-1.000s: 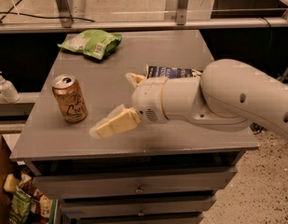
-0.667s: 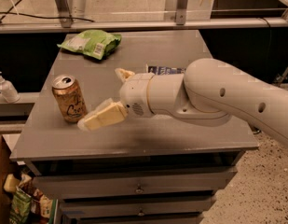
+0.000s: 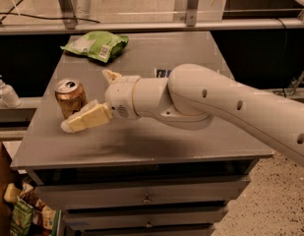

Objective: Knock orange can over

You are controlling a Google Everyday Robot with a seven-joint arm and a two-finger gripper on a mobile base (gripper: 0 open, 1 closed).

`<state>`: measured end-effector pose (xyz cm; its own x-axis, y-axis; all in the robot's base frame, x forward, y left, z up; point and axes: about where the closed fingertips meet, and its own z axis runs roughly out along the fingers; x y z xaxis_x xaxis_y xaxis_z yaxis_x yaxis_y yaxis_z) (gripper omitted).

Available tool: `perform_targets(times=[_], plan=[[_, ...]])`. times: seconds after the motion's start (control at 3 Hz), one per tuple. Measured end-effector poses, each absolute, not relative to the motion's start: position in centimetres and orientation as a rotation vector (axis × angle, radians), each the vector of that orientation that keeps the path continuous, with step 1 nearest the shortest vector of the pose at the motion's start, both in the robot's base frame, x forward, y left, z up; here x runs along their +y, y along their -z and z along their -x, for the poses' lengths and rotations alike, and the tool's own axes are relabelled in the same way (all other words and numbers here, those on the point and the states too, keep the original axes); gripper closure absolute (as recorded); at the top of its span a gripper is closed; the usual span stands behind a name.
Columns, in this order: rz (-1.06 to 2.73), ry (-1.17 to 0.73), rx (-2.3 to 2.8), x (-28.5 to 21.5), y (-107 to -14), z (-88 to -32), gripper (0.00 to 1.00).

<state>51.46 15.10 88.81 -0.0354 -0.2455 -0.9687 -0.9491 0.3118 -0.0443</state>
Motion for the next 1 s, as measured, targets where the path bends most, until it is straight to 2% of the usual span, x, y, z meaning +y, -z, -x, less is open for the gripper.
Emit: perform_targets(times=[0.33,0.67,1.0], plan=[[1.122,-0.877,1.507,16.8,-87.9,-51.4,0.00],[1.106,-0.907,1.485,17.5,-87.5,-51.2,0.16],[1.087,-0.925,1.472,18.0,-87.4,-50.9,0.40]])
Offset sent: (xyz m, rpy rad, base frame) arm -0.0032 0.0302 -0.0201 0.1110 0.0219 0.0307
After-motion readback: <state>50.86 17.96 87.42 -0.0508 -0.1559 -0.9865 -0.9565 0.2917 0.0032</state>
